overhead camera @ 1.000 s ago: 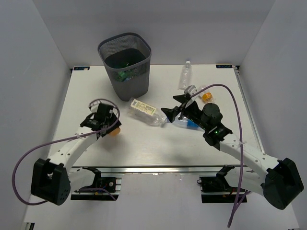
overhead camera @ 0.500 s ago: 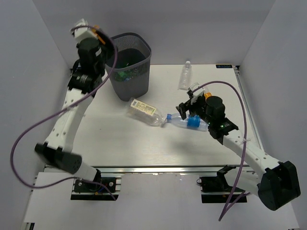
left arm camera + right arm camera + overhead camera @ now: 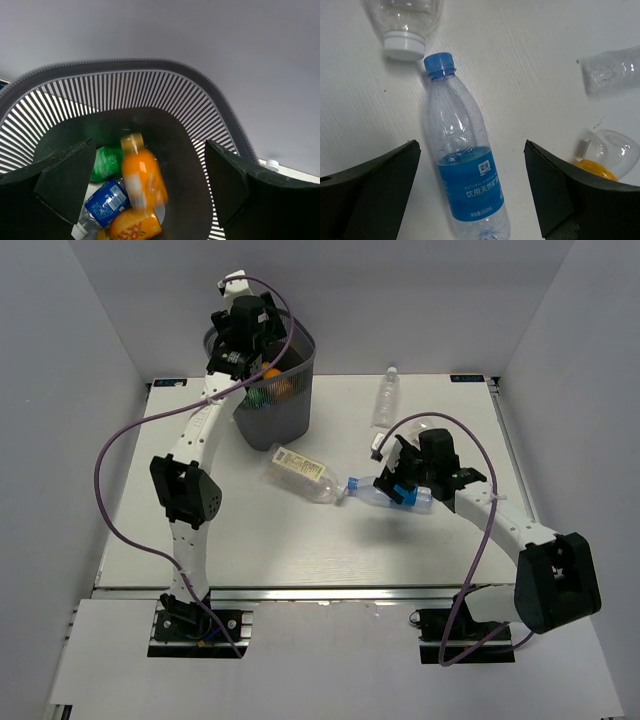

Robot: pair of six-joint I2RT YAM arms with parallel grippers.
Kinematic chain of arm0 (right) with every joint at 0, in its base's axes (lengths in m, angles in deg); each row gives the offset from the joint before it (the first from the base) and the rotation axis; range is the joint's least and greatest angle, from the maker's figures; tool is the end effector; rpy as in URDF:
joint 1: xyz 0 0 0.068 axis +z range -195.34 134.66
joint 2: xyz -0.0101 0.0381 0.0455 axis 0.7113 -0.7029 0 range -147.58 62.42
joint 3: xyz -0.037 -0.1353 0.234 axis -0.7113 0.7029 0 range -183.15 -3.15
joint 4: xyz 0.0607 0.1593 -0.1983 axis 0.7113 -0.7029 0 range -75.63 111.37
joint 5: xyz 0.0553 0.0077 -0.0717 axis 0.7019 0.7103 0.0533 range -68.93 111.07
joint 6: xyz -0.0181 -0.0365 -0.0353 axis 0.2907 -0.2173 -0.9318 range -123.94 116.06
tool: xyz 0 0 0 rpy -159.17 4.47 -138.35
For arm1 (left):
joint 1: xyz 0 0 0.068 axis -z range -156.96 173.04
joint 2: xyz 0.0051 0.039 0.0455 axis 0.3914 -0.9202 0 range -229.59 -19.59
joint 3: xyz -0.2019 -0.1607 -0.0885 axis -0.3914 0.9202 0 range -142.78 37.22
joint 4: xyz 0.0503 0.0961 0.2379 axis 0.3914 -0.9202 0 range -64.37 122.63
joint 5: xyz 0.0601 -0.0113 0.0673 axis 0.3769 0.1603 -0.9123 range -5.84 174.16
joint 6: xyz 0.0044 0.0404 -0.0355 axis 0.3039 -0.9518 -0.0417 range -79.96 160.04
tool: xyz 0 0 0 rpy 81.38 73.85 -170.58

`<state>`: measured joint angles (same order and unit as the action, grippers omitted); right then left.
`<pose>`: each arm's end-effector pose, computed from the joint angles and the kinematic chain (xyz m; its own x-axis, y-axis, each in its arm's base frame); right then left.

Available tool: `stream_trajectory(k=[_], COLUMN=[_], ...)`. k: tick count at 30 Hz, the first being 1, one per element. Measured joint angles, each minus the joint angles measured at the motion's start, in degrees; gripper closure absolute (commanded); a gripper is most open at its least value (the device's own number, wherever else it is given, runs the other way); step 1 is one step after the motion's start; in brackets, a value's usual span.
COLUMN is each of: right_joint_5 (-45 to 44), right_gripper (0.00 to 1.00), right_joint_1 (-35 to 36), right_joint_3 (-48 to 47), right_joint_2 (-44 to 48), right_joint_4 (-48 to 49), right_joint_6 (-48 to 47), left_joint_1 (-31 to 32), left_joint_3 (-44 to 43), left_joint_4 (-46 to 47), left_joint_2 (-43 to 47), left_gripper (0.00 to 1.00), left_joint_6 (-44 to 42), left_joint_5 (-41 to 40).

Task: Put the plastic bottles in the bin

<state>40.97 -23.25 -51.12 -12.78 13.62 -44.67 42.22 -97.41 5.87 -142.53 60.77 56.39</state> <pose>0.2603 0.1188 0.2483 -0.0033 -0.6634 -0.7483 -0.8104 0.4402 -0.3867 0.4712 -0.1464 0.4160 -0.1822 -0.2682 -0.9460 -0.2124 0.9501 -0.2285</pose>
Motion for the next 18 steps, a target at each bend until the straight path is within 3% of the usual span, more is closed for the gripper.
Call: stream_trajectory(k=[11,17,18], right_joint_5=[0.11,-1.40,-1.36], right_gripper=[0.11,0.13,0.14], right_joint_1=[-3.85,-4.02,-4.02], right_joint_3=[0.02,-0.07,-0.24], right_joint_2=[-9.88,-17.49,-18.47], right_joint_4=[-0.90,0.96,1.05], right_joint_6=[-3.17,-1.73,-1.05], left_joint_1=[0.00,0.00,0.00], left_joint_3=[-0.59,13.60,19.19], left_joint_4=[1.42,2.08,2.75], left_joint_2=[6.45,20.59,25.18], left_gripper=[0.02,0.02,0.02], left_joint_6=[-0.15,1.60,2.58], left_joint_5=[2.19,5.51,6.25])
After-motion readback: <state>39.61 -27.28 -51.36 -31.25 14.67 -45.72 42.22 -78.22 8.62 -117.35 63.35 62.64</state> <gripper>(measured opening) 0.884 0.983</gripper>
